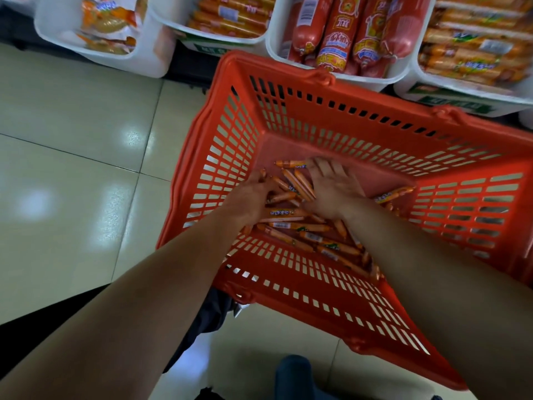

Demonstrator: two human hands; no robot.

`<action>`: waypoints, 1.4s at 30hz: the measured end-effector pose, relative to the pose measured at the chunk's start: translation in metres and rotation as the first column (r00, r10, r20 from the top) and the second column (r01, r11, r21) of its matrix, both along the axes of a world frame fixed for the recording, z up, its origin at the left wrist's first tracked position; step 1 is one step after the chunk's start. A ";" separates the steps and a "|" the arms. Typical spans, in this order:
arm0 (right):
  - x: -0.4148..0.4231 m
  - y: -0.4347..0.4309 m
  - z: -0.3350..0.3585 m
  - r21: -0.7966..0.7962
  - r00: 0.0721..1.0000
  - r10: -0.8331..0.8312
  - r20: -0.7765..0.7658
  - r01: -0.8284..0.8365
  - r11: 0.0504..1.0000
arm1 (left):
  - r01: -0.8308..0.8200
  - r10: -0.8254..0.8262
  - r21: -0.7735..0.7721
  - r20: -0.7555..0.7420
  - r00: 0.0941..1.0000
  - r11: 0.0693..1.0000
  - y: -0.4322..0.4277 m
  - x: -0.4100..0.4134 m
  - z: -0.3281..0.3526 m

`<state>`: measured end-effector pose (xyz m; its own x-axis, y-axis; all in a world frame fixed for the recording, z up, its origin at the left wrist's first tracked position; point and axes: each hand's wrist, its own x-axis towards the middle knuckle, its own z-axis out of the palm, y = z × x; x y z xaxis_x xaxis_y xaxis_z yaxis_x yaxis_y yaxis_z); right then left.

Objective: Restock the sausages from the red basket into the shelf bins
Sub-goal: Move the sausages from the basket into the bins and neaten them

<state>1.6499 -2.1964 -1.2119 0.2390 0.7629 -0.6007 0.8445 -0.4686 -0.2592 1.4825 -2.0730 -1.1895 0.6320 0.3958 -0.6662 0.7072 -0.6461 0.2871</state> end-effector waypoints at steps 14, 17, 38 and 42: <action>-0.025 -0.014 -0.001 -0.070 0.981 -0.037 -0.190 0.024 0.997 | -0.118 0.121 -0.056 0.053 0.991 0.991 0.003 0.007 0.008; -0.048 -0.007 -0.001 -0.051 0.993 -0.024 -0.113 0.018 0.999 | -0.190 0.194 -0.041 0.157 0.968 0.981 0.010 0.004 0.020; -0.074 0.004 -0.002 -0.029 0.994 0.102 -0.033 -0.103 0.994 | -0.495 0.511 -0.149 0.104 0.853 0.856 0.025 0.008 0.026; -0.038 -0.022 0.004 -0.053 0.993 0.113 0.023 -0.112 0.992 | -0.398 0.405 -0.073 0.127 0.906 0.914 0.020 0.007 0.023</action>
<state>1.6117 -2.2182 -1.2081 0.1693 0.7537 -0.6350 0.8987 -0.3826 -0.2145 1.4894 -2.0526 -1.1661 0.5119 0.6072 -0.6077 0.8559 -0.2999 0.4214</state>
